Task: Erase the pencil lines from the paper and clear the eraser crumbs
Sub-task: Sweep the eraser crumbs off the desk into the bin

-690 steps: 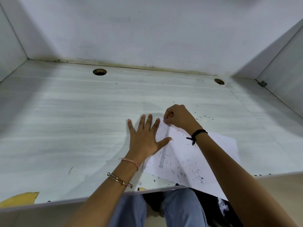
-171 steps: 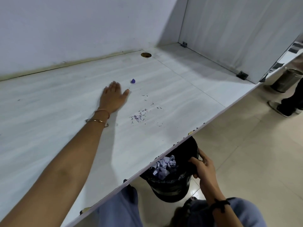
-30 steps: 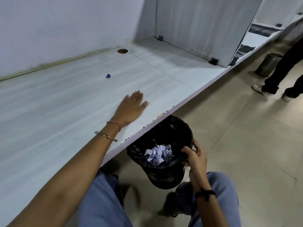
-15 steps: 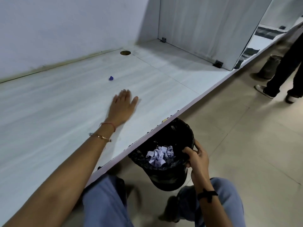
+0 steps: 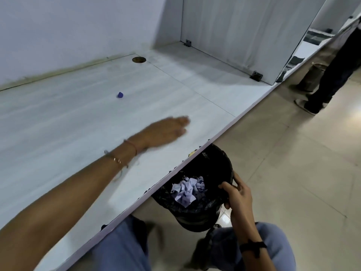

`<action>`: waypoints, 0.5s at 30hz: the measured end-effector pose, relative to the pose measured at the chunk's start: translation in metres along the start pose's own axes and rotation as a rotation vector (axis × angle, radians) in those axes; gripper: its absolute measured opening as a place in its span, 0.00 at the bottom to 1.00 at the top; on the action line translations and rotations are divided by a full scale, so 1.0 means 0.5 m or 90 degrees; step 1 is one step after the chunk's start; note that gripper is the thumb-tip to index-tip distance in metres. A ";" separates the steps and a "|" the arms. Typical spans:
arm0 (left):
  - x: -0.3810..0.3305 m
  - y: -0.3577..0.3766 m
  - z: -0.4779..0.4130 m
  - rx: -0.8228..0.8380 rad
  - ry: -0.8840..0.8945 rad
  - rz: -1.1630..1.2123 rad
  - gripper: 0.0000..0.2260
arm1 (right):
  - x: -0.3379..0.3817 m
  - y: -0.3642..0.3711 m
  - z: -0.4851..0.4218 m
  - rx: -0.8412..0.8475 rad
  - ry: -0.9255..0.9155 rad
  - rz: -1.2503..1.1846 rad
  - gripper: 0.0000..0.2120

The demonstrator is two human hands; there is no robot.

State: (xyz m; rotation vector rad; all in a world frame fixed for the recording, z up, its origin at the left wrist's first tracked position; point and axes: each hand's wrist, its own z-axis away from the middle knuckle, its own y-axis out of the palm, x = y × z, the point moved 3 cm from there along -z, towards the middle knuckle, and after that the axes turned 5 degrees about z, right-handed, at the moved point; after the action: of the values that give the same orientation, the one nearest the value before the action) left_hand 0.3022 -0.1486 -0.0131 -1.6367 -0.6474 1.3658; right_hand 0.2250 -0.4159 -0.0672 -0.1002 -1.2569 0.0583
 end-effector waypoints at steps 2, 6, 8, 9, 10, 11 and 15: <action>-0.072 0.034 0.041 0.067 0.118 0.078 0.31 | 0.006 0.001 0.000 -0.004 0.003 -0.006 0.26; 0.005 -0.045 0.018 -0.199 -0.015 -0.003 0.26 | 0.010 -0.001 0.001 -0.011 0.008 -0.017 0.26; 0.108 -0.079 0.009 -0.230 -0.222 -0.128 0.23 | 0.010 -0.008 0.009 -0.014 0.003 -0.020 0.26; 0.134 -0.077 0.008 -0.214 -0.254 -0.193 0.23 | 0.008 -0.012 0.012 -0.015 0.002 -0.023 0.26; 0.140 -0.065 0.000 -0.197 -0.239 -0.227 0.22 | 0.008 -0.015 0.014 -0.016 0.001 -0.026 0.26; 0.120 -0.048 -0.009 -0.187 -0.194 -0.220 0.22 | 0.007 -0.018 0.015 -0.016 0.003 -0.026 0.26; -0.061 0.061 0.000 -0.013 0.033 -0.116 0.31 | -0.002 -0.024 0.015 -0.027 0.017 -0.025 0.26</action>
State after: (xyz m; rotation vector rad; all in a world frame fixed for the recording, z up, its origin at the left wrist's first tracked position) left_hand 0.2902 -0.1884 -0.0245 -1.5825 -0.7625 1.1848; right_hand 0.2173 -0.4274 -0.0646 -0.1119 -1.2333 -0.0035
